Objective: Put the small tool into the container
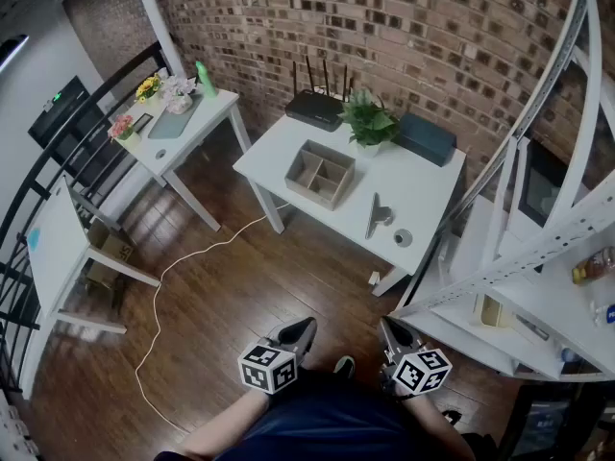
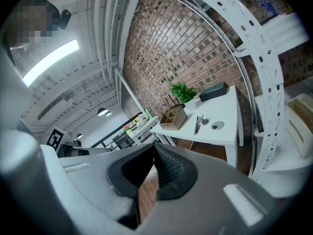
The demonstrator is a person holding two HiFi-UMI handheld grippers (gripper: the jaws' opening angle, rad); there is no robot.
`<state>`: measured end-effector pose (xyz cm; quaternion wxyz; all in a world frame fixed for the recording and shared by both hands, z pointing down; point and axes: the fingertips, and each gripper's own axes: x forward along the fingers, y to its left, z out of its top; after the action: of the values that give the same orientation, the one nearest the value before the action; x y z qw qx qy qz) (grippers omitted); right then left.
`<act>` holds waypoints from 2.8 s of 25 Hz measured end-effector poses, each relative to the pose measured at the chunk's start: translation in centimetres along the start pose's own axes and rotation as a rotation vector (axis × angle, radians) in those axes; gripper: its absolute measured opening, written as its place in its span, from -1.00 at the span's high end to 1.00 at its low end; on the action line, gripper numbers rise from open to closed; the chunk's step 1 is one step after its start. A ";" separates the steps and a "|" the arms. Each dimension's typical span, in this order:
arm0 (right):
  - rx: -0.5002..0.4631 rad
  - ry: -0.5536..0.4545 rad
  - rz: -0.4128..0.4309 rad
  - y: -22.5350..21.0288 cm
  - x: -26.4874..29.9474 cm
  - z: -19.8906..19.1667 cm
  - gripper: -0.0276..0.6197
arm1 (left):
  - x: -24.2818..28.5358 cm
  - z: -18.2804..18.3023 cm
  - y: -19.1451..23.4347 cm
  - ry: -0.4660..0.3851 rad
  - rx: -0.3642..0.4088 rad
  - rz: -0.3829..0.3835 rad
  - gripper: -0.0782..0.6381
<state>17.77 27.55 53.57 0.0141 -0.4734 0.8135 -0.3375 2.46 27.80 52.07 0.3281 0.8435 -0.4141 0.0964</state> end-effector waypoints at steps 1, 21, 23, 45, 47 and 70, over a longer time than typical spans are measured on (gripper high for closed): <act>0.000 -0.003 0.009 -0.3 0.1 0.3 0.88 | 0.2 0.1 -0.1 -0.003 0.004 0.006 0.77; -0.030 0.006 -0.124 -6.2 9.6 4.8 0.88 | 7.7 7.1 7.5 -0.006 -0.005 -0.051 0.77; -0.038 0.000 -0.175 -7.3 11.5 6.3 0.88 | 8.8 9.2 9.4 -0.008 -0.003 -0.076 0.77; 0.050 0.216 -0.447 -22.4 23.1 10.3 0.41 | 15.3 19.6 21.4 0.000 -0.026 -0.049 0.77; 0.060 0.249 -0.434 -24.0 23.7 9.6 0.41 | 15.7 19.9 20.6 -0.006 -0.020 -0.038 0.77; 0.210 0.664 -0.197 -27.9 29.4 5.3 0.62 | 15.6 19.8 21.5 -0.042 -0.091 0.063 0.60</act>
<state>24.60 -7.29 73.87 -0.2352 -0.4102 0.6850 -0.5543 -6.17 -4.13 53.89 0.3540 0.8162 -0.4511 0.0702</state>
